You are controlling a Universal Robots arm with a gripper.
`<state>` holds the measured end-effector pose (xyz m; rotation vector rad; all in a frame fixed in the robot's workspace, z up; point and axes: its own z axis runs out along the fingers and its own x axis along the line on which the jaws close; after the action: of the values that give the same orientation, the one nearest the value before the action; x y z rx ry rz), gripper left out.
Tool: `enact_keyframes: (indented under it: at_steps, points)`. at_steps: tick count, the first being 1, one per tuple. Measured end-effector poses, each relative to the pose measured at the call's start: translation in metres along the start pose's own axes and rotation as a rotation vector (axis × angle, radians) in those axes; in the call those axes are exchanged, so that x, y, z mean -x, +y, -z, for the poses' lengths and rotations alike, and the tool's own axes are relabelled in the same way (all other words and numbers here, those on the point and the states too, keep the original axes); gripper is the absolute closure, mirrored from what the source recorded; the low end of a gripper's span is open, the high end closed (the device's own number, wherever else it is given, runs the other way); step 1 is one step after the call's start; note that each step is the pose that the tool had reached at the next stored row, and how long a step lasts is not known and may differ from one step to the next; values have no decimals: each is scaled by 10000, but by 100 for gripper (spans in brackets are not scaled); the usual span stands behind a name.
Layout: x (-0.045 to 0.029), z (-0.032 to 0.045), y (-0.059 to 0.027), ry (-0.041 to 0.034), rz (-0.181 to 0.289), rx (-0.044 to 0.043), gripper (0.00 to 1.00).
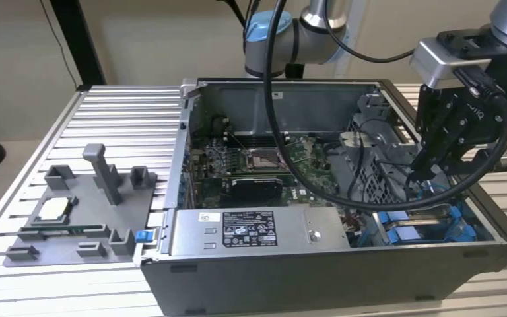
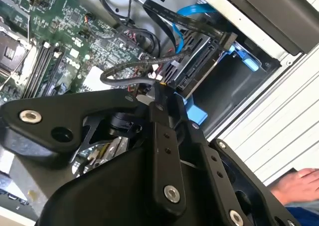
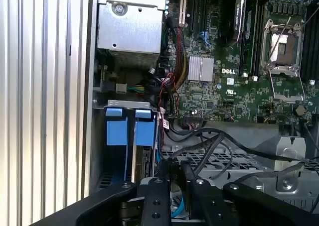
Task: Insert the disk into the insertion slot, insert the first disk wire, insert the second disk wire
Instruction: 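Insert the first disk wire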
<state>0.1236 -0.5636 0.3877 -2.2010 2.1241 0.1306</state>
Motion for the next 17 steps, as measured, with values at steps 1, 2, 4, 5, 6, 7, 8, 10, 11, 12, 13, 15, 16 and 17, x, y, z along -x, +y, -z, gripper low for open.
enact_keyframes:
  at_steps: [1,2,4,5,6,7,8,10,11,12,13,15,16,17]
  points:
    - [0,0,0,-1,0,0,100]
    - [0,-1,0,-1,0,0,100]
    - [0,-1,0,-1,0,0,100]
    - [0,-1,0,-1,0,0,100]
    - [0,-2,0,-1,0,0,100]
    - [0,-2,0,-1,0,0,100]
    - [0,-3,0,-1,0,0,100]
    - [0,-3,0,-1,0,0,100]
    - [0,-3,0,-1,0,0,100]
    - [0,-3,0,-1,0,0,100]
    - [0,-3,0,-1,0,0,100]
    - [-4,-4,-6,-2,0,3,100]
    - [-7,-4,-11,-2,-1,9,100]
    - [-10,-4,-19,-2,-3,18,100]
